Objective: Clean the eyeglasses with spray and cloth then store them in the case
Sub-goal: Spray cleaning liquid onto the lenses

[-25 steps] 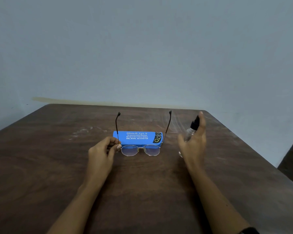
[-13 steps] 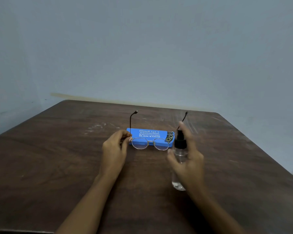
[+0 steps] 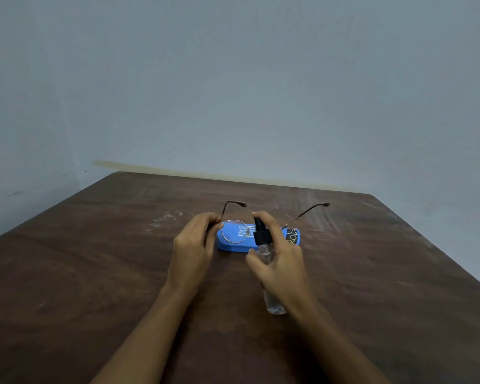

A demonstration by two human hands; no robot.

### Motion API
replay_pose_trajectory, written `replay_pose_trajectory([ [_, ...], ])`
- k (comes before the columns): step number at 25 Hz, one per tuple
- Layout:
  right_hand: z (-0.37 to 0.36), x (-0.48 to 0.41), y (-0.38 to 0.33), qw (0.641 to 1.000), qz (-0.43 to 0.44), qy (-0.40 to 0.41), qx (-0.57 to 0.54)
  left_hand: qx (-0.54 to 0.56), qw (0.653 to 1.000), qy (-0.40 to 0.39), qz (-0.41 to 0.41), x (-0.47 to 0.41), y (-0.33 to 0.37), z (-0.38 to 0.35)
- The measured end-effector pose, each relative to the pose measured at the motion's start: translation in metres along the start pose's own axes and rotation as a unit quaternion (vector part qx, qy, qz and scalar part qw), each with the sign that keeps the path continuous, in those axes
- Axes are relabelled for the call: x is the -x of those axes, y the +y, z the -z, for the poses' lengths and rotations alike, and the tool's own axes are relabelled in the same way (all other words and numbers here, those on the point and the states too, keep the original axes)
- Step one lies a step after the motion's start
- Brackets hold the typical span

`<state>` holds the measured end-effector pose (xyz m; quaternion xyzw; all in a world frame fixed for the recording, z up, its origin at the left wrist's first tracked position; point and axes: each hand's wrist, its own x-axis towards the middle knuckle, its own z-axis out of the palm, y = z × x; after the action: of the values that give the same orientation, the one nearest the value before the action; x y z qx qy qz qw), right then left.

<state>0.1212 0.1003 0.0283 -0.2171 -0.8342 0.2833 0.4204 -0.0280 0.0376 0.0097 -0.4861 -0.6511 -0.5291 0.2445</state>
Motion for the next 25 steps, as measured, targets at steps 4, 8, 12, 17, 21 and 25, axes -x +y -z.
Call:
replay_pose_trajectory([
  [4, -0.006, -0.010, 0.000, 1.000, -0.004, -0.016, -0.024, 0.000, 1.000, 0.014, -0.003, -0.002, -0.003, 0.002],
  [8, -0.010, -0.010, -0.003, 0.998, -0.007, -0.039, -0.052, -0.006, 1.000, 0.019, -0.011, -0.004, -0.003, 0.003],
  [12, -0.006, -0.008, -0.005, 0.998, -0.009, -0.039, -0.047, 0.000, 1.000, 0.016, -0.017, -0.004, -0.002, 0.004],
  [17, -0.001, -0.001, -0.003, 0.998, -0.008, -0.041, -0.046, 0.001, 1.000, 0.016, -0.015, -0.003, 0.001, 0.004],
  [21, 0.000, -0.001, -0.005, 0.998, -0.004, -0.033, -0.048, -0.001, 1.000, 0.015, -0.020, -0.003, 0.001, 0.004],
  [25, -0.001, -0.003, -0.007, 0.998, -0.005, -0.040, -0.048, -0.001, 1.000, 0.015, -0.021, -0.003, 0.001, 0.003],
])
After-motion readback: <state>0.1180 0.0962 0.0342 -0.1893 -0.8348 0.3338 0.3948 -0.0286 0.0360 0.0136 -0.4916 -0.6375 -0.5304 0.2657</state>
